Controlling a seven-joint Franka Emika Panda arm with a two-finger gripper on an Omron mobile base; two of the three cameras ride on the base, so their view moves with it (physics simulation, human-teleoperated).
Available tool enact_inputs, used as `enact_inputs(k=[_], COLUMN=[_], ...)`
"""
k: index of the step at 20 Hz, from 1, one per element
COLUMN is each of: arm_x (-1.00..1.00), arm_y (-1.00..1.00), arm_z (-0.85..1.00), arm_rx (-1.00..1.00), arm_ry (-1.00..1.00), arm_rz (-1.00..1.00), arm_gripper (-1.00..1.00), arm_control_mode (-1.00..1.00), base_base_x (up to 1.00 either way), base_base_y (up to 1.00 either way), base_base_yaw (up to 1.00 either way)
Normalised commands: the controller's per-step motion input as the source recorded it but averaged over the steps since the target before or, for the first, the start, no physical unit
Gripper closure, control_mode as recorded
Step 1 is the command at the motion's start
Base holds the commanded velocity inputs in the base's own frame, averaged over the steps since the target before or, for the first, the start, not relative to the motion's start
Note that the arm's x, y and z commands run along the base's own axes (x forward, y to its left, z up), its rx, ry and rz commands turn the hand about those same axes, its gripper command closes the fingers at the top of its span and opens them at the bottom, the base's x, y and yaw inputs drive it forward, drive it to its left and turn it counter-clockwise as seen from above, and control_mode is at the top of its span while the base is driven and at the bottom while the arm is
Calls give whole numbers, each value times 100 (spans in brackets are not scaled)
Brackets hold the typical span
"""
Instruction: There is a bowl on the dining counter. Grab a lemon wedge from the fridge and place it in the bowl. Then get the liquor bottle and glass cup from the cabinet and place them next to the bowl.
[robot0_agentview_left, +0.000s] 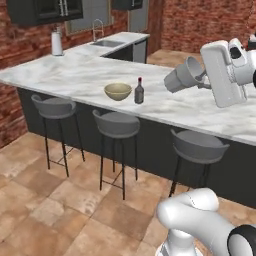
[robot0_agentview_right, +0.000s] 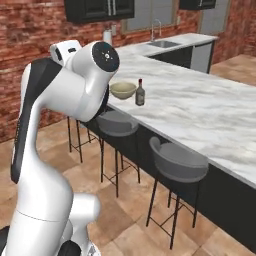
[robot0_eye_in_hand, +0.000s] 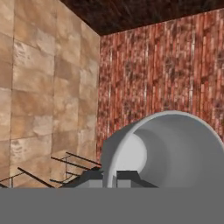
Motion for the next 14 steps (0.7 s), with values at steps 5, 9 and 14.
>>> enact_inputs(k=[5, 9, 14], arm_x=[0, 0, 0], arm_y=[0, 0, 0], arm_z=[0, 0, 0], arm_rx=[0, 0, 0], arm_ry=[0, 0, 0], arm_rz=[0, 0, 0], arm_gripper=[100, 100, 100], arm_control_mode=[100, 100, 100], base_base_x=[25, 14, 29], base_base_y=[100, 100, 100], base_base_yaw=[-52, -51, -48])
